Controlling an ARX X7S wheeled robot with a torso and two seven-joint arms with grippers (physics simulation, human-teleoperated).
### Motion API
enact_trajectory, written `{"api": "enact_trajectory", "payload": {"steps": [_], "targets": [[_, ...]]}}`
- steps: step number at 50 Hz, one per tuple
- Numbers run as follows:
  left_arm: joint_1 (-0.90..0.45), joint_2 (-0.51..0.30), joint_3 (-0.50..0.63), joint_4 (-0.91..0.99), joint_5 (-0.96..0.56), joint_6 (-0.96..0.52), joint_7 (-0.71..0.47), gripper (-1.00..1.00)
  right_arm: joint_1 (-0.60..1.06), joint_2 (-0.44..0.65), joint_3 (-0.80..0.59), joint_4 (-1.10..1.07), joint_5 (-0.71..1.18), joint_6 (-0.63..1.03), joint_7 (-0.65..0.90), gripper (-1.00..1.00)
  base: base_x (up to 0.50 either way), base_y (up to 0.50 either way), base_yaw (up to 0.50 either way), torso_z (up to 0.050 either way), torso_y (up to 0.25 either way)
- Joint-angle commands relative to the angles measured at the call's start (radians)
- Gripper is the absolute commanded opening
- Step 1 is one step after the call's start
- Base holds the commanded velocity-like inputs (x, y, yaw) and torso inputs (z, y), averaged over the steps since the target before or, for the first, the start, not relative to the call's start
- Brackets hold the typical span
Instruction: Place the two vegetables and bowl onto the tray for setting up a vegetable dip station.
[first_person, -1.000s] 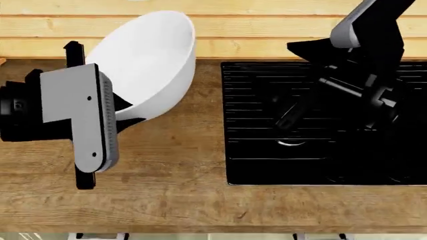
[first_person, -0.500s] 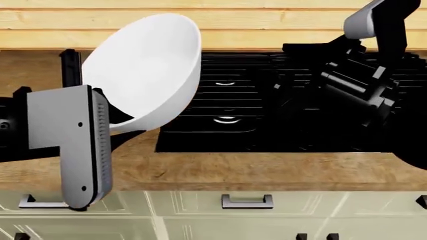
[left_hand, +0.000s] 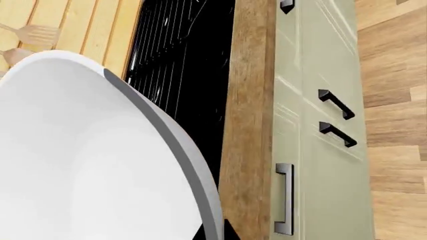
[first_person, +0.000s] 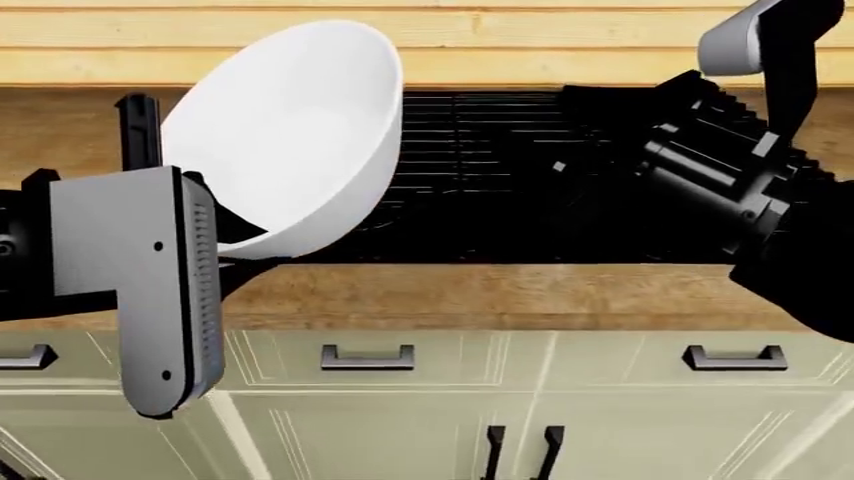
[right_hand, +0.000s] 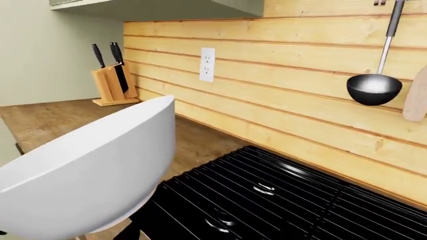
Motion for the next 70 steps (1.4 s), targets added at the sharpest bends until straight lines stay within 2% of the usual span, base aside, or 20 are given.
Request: {"api": "enact_trajectory", "payload": {"steps": [1,70], "targets": [[-0.002,-0.004,-0.004,-0.004,0.013,0.011,-0.010,-1.00,-0.022,-0.011,0.027,0.025,0.041,-0.015,0.004,1.00,-0.03,-0.50,0.00,0.000,0.000],[0.002,-0.007,0.015,-0.020,0.018,0.030,-0.022,-1.00,-0.038,0.000,0.029,0.029,0.071,-0.036,0.012,1.00,0.00,-0.50,0.00,0.000,0.000]]}}
